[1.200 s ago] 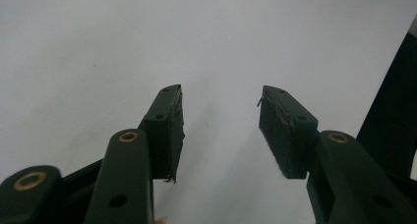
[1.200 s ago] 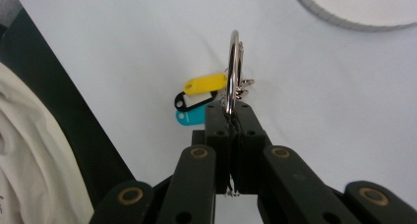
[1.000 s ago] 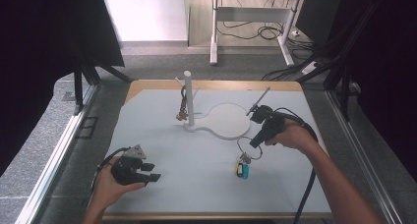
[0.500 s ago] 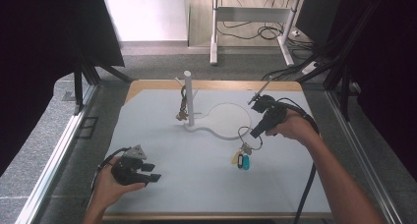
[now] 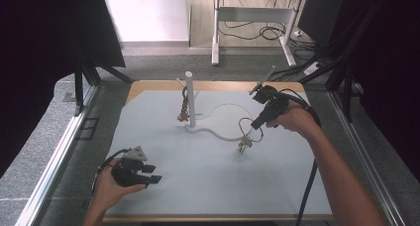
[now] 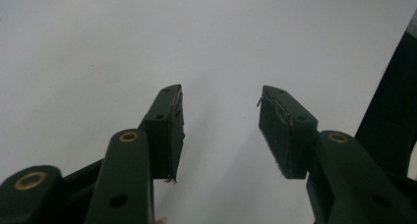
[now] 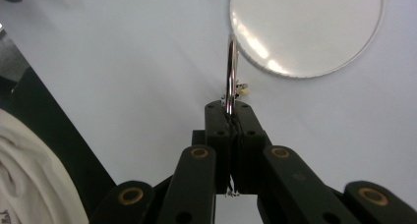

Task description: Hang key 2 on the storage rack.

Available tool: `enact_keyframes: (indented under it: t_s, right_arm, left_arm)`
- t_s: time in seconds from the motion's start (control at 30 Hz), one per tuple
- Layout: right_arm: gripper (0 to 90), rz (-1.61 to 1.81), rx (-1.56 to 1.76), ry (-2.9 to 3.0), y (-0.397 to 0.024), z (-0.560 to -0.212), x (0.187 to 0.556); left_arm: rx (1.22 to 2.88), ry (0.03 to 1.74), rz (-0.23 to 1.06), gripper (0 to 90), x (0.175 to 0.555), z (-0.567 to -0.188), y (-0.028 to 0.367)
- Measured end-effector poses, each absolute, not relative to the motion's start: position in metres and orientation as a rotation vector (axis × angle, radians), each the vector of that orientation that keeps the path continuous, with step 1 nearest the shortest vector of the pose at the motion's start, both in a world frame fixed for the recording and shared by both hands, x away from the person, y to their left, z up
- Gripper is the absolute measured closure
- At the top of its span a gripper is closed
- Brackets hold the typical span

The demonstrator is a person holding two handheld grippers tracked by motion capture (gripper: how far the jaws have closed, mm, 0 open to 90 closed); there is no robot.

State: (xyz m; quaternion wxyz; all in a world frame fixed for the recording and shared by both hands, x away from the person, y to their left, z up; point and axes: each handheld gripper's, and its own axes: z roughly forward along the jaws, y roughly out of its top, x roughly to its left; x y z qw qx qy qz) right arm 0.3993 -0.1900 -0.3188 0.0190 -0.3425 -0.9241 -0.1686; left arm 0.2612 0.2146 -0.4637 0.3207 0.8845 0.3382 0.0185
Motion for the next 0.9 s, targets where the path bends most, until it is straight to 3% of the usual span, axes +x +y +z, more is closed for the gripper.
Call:
enact_keyframes:
  t_s: [0.9]
  right_arm:
    - [87.8, -0.562, -1.102, -2.869, -0.182, -0.293, 0.419]
  left_arm:
    - [2.312, 0.889, 0.048, 52.3, 0.261, -0.462, 0.217]
